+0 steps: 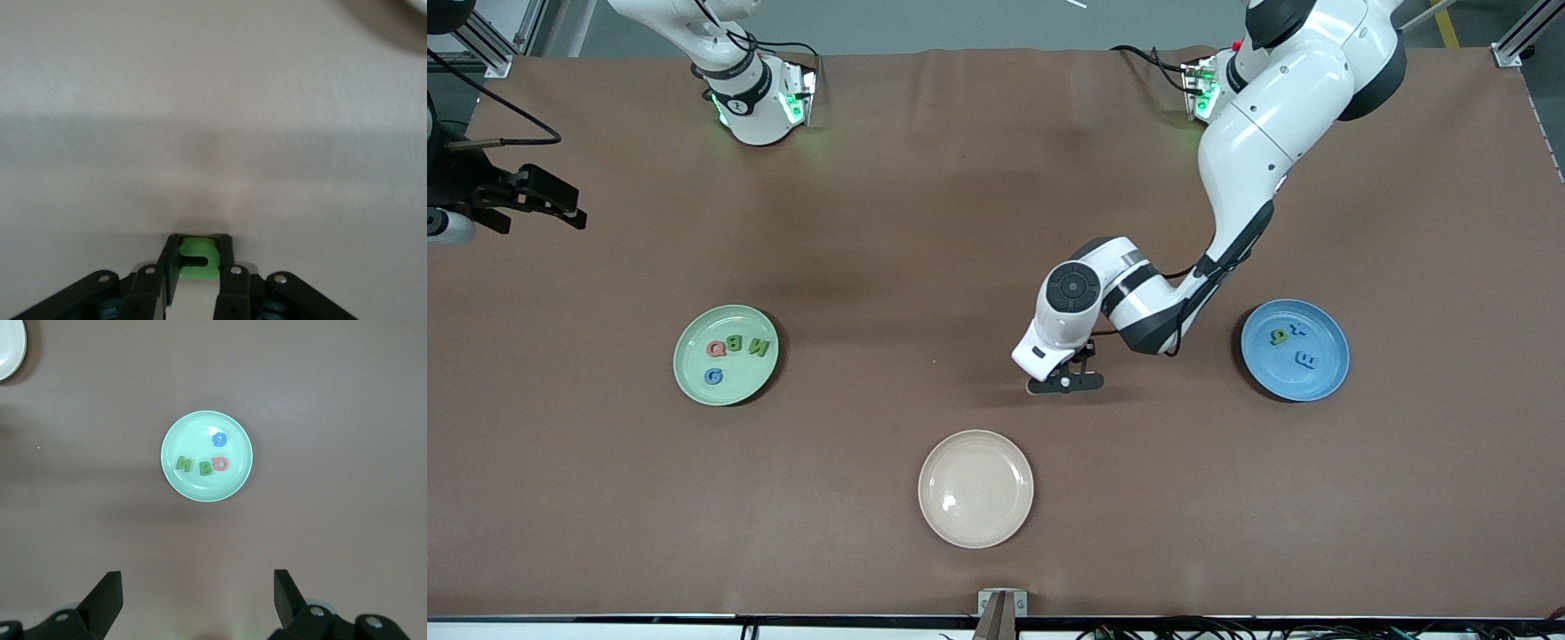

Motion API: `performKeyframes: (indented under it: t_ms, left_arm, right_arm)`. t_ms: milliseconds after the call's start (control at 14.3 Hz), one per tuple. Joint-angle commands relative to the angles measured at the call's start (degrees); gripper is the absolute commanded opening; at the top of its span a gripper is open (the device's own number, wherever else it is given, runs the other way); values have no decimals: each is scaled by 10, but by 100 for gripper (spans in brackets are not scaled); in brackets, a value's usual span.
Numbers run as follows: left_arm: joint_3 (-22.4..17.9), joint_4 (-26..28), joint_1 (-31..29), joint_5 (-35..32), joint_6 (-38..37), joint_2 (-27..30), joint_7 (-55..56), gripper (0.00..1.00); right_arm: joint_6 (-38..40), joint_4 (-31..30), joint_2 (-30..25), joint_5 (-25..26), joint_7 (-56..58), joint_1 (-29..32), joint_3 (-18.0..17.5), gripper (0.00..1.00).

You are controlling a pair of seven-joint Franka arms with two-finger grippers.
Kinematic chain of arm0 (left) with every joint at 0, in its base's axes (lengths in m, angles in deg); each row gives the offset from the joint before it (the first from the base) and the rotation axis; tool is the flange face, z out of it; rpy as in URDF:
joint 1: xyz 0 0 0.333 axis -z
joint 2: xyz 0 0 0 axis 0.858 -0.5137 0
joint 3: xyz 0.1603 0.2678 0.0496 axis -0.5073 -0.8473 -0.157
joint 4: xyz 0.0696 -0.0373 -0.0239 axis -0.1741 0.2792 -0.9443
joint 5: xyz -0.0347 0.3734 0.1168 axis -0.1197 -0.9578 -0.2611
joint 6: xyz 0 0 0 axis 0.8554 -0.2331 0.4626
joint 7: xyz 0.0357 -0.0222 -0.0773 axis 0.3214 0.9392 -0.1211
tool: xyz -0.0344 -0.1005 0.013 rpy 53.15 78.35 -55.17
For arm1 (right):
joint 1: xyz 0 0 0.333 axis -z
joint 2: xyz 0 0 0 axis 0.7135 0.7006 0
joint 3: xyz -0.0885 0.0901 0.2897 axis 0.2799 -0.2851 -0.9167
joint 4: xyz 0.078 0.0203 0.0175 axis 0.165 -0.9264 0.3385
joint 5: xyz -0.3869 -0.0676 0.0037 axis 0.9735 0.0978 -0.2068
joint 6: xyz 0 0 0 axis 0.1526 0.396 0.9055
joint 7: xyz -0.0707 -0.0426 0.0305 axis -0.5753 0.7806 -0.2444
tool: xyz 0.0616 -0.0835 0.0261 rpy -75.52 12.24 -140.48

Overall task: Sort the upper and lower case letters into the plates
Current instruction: 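Lift the green u and carry it over the blue plate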

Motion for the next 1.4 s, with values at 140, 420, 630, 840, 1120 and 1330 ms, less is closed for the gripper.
performKeyframes:
  t_ms: [140,420,630,840,1120,1330]
  left_arm:
    - [10,12,-39,4,-138,74,-73,16]
    - [146,96,-226,3,-164,120,-151,17]
    - [190,180,-320,-26,-164,165,-183,16]
    - [191,224,-356,-30,-151,196,-218,16]
    - [192,284,-397,-50,-96,208,-225,16]
    - [200,313,-436,-55,-78,214,-233,16]
  right_arm:
    - [-4,-20,-21,-8,-32,1,-5,100]
    - [-5,-20,-21,-8,-31,0,-5,100]
    - [-6,-20,-22,-8,-31,0,-5,100]
    - [-6,-20,-21,-8,-31,0,-5,100]
    - [-6,-20,-22,-8,-31,-1,-5,100]
    - [-6,-20,-22,-7,-31,-1,-6,100]
